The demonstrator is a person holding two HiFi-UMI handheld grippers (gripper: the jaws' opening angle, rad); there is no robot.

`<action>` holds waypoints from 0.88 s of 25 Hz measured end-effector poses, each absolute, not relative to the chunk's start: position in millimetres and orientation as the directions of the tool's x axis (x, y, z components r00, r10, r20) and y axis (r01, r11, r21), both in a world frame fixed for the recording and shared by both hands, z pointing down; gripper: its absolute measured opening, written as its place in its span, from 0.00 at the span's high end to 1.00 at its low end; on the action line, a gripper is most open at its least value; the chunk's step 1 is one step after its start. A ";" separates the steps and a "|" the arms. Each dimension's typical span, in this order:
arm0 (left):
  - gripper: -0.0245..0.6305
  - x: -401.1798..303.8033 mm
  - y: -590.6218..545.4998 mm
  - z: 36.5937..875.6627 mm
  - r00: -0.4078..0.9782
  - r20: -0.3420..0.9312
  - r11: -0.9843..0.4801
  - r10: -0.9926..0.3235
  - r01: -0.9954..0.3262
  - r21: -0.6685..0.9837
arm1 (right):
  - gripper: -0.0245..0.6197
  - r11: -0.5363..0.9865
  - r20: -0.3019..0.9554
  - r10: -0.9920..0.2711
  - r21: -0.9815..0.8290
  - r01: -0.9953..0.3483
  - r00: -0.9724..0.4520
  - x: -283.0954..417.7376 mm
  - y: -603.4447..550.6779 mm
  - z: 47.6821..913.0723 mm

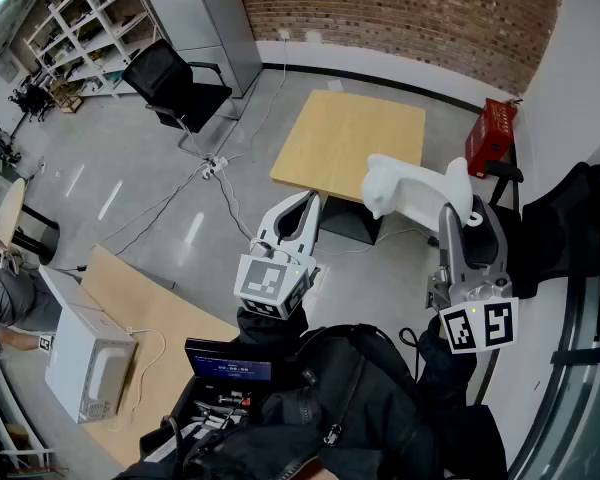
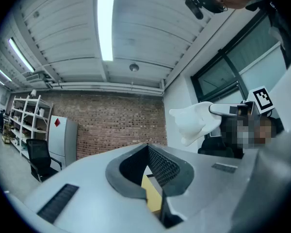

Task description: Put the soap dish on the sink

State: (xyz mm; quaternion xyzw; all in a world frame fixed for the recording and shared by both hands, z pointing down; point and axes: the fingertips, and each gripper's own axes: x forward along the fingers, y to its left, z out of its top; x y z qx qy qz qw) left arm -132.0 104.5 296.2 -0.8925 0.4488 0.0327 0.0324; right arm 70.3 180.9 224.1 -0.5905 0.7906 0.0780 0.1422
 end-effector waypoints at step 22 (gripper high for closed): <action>0.96 -93.6 105.5 308.0 0.596 -0.055 -0.595 -0.801 -0.803 -0.027 | 0.67 0.327 -0.296 -0.910 -0.083 -0.941 -0.290 100.3 177.3 239.7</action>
